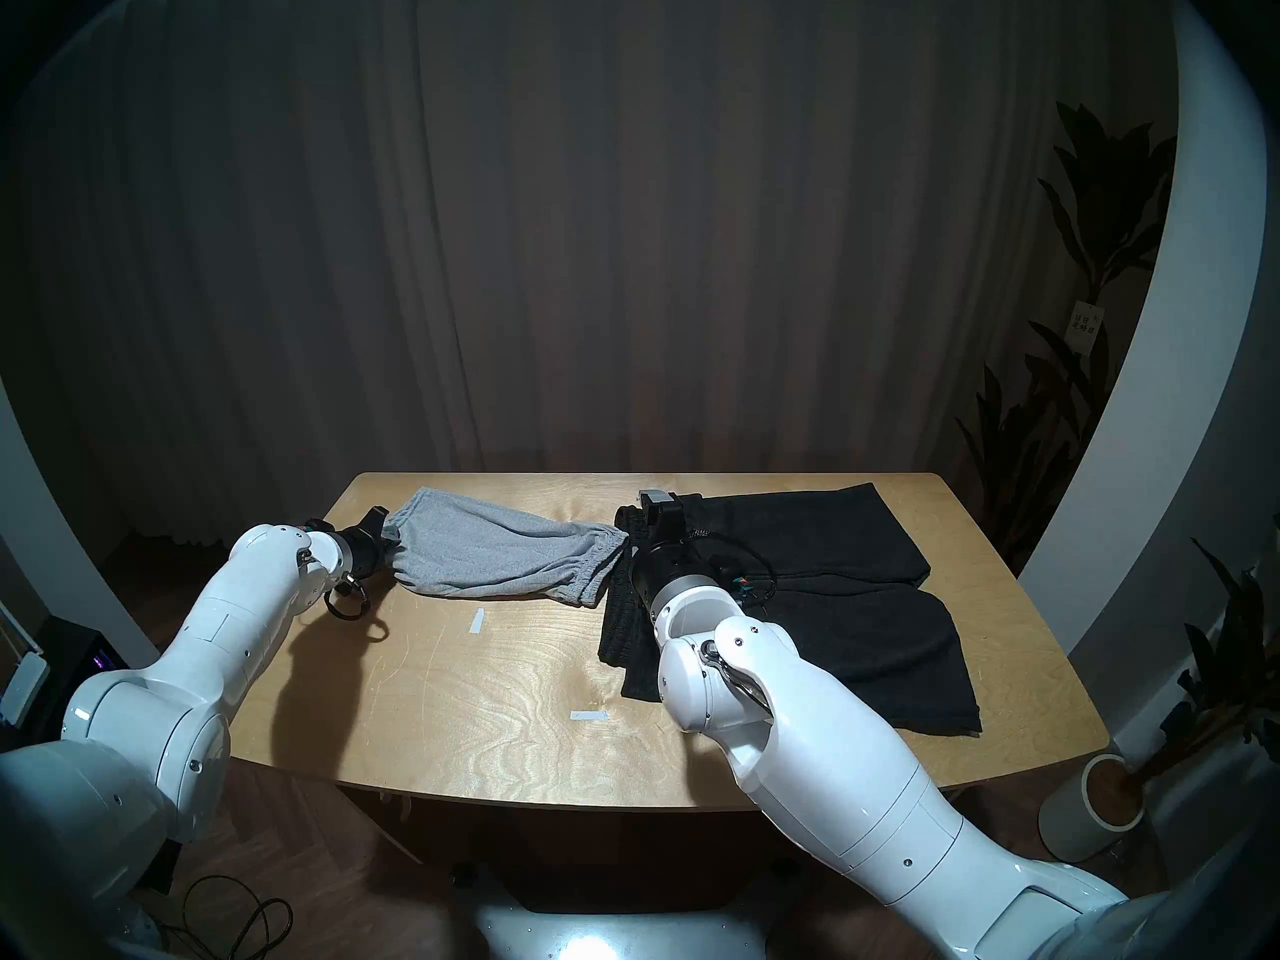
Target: Fold pants twice and stack them
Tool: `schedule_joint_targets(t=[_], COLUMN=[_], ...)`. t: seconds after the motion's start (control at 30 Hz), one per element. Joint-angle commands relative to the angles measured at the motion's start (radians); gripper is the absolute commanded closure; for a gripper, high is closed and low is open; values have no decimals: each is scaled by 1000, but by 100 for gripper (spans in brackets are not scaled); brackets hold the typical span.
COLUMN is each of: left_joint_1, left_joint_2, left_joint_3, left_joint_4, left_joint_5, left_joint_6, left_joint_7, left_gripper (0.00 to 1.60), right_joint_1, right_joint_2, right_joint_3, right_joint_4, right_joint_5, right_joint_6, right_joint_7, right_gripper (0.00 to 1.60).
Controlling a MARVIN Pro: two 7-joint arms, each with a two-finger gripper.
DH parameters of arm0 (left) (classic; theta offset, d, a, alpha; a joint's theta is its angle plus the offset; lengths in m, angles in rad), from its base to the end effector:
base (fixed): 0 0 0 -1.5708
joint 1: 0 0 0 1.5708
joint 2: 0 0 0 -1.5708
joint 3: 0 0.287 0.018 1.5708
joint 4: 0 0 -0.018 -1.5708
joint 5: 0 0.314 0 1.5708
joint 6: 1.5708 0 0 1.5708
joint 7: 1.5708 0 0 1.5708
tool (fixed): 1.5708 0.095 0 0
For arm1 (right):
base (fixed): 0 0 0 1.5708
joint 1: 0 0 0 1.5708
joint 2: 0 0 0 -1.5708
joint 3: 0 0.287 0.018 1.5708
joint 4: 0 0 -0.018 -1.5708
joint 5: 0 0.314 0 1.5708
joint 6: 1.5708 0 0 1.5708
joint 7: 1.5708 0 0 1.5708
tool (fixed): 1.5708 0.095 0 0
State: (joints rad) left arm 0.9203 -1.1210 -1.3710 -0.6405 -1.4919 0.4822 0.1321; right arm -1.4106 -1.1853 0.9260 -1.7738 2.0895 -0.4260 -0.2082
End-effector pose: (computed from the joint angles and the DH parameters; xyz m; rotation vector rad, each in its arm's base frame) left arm 0.5356 0.1938 -0.3483 2.0989 1.1388 0.9926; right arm 0.3972 0.1184 -0.2683 -1.3695 1.1937 -0.8316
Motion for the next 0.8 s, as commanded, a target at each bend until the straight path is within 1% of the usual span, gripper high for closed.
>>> schedule_joint_targets(t=[0.0,0.07,0.13,0.2,0.33,0.37,0.4,0.53,0.6,0.63,0.7,0.73,0.77], left_joint_1=[117,112,133,130,158,143,160,167,188,177,194,211,211], left_joint_2=[16,18,27,28,46,46,49,49,47,43,40,39,39], left_joint_3=[-10,-9,-16,-15,-29,-25,-36,-53,-68,-69,-79,-86,-86], left_joint_4=[-20,-7,-28,-21,-42,-23,-44,-64,-100,-96,-137,-172,-172], left_joint_5=[-32,-41,-51,-53,-76,-81,-89,-113,-126,-132,-140,-147,-147], left_joint_6=[49,57,62,64,66,69,62,38,23,20,7,-3,-3], left_joint_7=[19,26,26,28,36,39,40,49,50,58,59,65,65], left_gripper=[160,160,160,160,160,160,160,160,160,160,160,160,160], right_joint_1=[12,13,14,14,16,17,17,15,13,12,9,7,7], right_joint_2=[-11,-11,-10,-11,-11,-12,-11,-11,-10,-10,-9,-9,-9], right_joint_3=[-8,-10,-12,-13,-19,-20,-21,-25,-26,-27,-28,-29,-29], right_joint_4=[-13,-12,-12,-12,-12,-13,-13,-12,-14,-15,-18,-19,-19], right_joint_5=[-2,-1,-1,-1,-2,-2,-2,-3,-4,-5,-6,-7,-7], right_joint_6=[10,12,14,14,19,19,20,22,23,22,22,21,21], right_joint_7=[9,9,9,9,8,8,8,9,10,11,12,13,13], right_gripper=[0,0,0,0,0,0,0,0,0,0,0,0,0])
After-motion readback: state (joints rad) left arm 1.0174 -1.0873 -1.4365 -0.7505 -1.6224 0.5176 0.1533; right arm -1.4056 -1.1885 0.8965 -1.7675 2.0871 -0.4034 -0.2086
